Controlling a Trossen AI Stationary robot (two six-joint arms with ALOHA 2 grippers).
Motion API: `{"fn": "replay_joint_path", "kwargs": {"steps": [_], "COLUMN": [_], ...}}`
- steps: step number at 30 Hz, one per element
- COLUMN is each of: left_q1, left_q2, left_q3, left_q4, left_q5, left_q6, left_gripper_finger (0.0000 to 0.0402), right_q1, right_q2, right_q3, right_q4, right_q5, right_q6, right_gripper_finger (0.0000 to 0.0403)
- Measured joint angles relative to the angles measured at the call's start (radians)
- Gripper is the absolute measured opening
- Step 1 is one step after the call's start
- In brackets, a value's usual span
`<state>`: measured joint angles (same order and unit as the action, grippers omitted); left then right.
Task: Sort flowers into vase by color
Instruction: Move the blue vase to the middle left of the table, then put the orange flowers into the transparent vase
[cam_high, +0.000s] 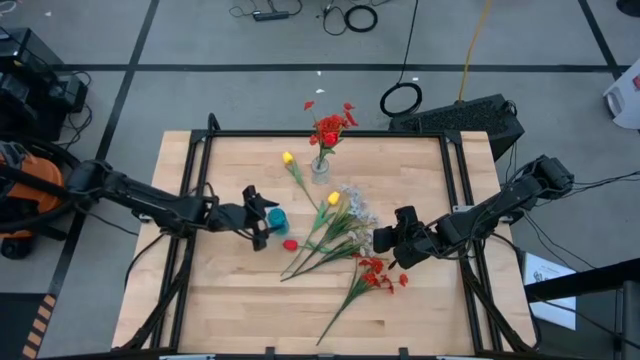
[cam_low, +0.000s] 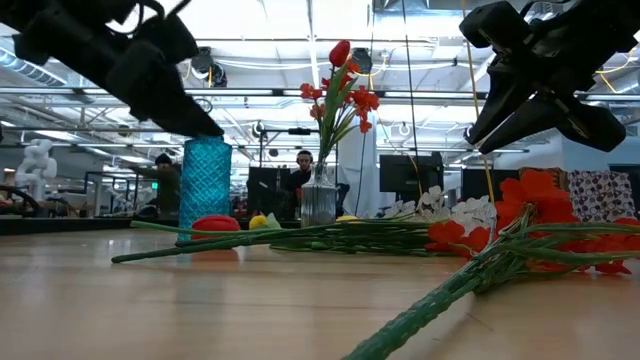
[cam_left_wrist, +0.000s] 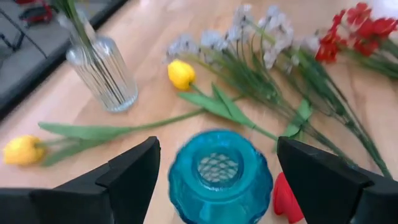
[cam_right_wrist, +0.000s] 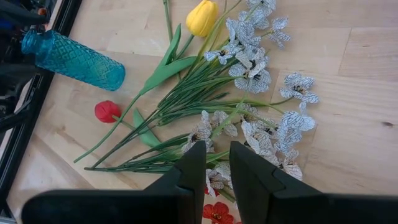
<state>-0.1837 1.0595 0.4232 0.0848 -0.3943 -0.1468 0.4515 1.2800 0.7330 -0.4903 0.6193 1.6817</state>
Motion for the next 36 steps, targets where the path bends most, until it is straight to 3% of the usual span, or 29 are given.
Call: {"fn": "replay_joint_path", "kwargs": {"steps": [12, 18, 21, 27, 31, 36], "left_q1": [-0.002, -0.002, -0.002, -0.002, -0.002, -0.002], "left_q2": [-0.266, -0.376, -0.421, -0.487, -0.529, -0.596], "left_q3": [0.031, 0.039, 0.039, 0.039, 0.039, 0.039], "left_q4": [-0.137, -0.101, -0.115, -0.168, -0.271, -0.345], "left_q5": [0.035, 0.076, 0.130, 0.124, 0.108, 0.132], "left_q6": [0.019, -0.147, -0.148, -0.131, -0.133, -0.107], "left_gripper_finger": [0.0327, 0.0327, 0.0327, 0.0327, 0.0327, 0.0327], "right_q1": [0.000, -0.007, -0.020, -0.046, -0.047, -0.052], "right_q2": [0.000, 0.000, 0.000, 0.000, 0.032, 0.139], "right_q3": [0.000, 0.000, 0.000, 0.002, 0.083, 0.299], "right_q4": [0.005, 0.030, 0.036, 0.165, 0.158, -0.024], "right_q5": [0.000, 0.007, 0.011, 0.008, 0.017, -0.006], "right_q6": [-0.002, 0.000, 0.006, -0.053, -0.113, -0.126], "right_gripper_finger": [0.0063, 0.0063, 0.0063, 0.0048, 0.0008, 0.0002]}}
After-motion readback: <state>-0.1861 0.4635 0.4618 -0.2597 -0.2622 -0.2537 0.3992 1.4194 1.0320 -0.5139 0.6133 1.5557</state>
